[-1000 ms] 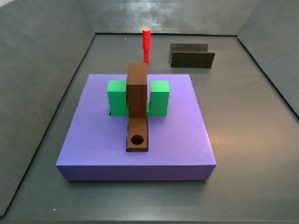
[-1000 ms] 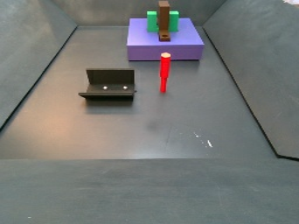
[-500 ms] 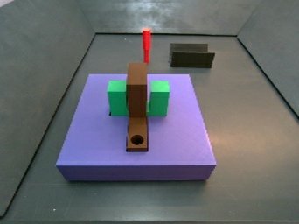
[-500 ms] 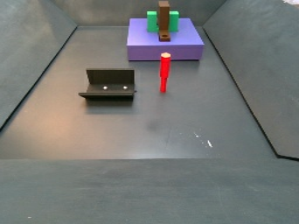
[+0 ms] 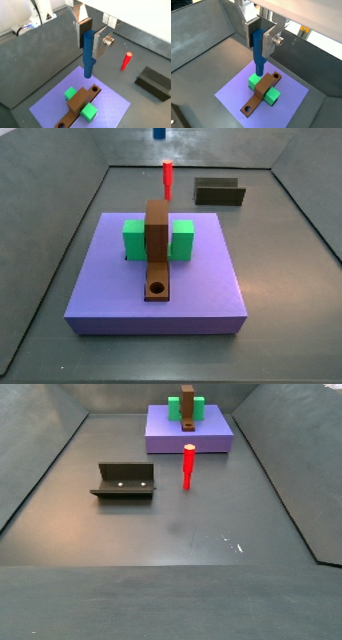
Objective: Pick up the blue object. Move up. Move to above the board. Insert the blue object.
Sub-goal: Insert the blue object.
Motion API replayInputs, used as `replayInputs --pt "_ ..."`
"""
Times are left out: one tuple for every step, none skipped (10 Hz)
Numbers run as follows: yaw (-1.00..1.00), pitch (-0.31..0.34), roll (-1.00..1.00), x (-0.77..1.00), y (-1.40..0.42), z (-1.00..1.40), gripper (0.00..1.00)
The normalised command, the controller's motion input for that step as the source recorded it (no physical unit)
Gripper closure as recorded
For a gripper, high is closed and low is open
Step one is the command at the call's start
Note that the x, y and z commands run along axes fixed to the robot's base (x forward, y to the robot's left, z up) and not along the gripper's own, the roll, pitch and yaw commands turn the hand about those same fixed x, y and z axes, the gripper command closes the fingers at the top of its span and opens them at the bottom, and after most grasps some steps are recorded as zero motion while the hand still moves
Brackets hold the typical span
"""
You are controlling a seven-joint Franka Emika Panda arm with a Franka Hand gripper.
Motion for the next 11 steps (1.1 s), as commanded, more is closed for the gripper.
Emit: replayInputs --pt "0.18 -0.107 -0.01 0.06 -0.43 -0.23 1.00" --pt "0.21 -0.100 -0.04 0.07 -0.50 -0.28 1.00" --pt "0.21 -0.153 -0.06 0.04 -0.63 -0.48 1.00" --pt "0.17 -0.144 0.00 0.03 -0.58 -0.53 1.00" --pt "0.15 -0.110 0.07 0.00 -0.53 -0.44 1.00" --pt "0.17 -0.089 0.17 0.00 -0.49 -0.39 1.00" --pt "0.18 -0.063 0.22 0.00 -0.39 -0.37 1.00" --pt "0.13 -0.056 0.28 0.03 -0.31 -0.42 1.00" --pt "0.09 -0.077 0.27 0.05 -0.32 -0.45 1.00" --pt "0.08 -0.100 0.22 0.00 -0.34 -0.45 1.00" --pt "0.09 -0.114 0.19 0.00 -0.32 -0.46 1.00"
